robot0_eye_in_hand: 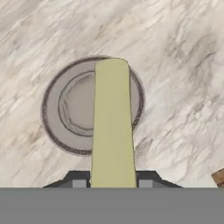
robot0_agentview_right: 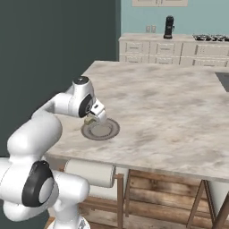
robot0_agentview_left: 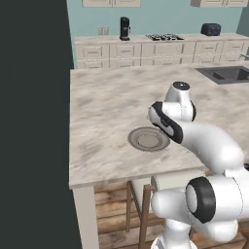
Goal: Retrieve the butter from the fridge and place it on a plate on the dining table. Then retrieve the butter knife by the fridge and place it near the plate.
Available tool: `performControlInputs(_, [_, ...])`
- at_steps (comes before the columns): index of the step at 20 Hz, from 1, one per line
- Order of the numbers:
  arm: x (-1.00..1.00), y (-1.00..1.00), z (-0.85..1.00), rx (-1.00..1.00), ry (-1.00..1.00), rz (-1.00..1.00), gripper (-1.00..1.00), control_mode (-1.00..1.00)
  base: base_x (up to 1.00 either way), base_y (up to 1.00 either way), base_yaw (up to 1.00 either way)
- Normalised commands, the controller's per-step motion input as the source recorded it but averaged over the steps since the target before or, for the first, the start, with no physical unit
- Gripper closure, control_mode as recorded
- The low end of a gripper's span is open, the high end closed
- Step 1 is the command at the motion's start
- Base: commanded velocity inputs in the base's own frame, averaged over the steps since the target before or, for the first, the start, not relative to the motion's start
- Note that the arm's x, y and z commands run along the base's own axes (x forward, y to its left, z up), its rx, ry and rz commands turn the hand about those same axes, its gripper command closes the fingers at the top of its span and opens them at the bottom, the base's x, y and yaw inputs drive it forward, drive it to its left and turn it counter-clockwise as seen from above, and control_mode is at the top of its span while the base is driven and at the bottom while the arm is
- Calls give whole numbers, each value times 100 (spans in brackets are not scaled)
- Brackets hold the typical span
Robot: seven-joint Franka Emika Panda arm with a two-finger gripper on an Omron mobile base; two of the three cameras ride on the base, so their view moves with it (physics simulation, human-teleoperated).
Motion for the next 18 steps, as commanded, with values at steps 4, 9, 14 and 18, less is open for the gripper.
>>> performControlInputs(4, [95,0,-42,-3,1,0,100,-100,0,0,0])
performControlInputs(9, [69,0,-46,-1,-2,0,100,-100,0,0,0])
performControlInputs(14, [42,0,-44,-3,0,0,100,-100,0,0,0])
performControlInputs(18, [26,0,-41,-4,1,0,100,-100,0,0,0])
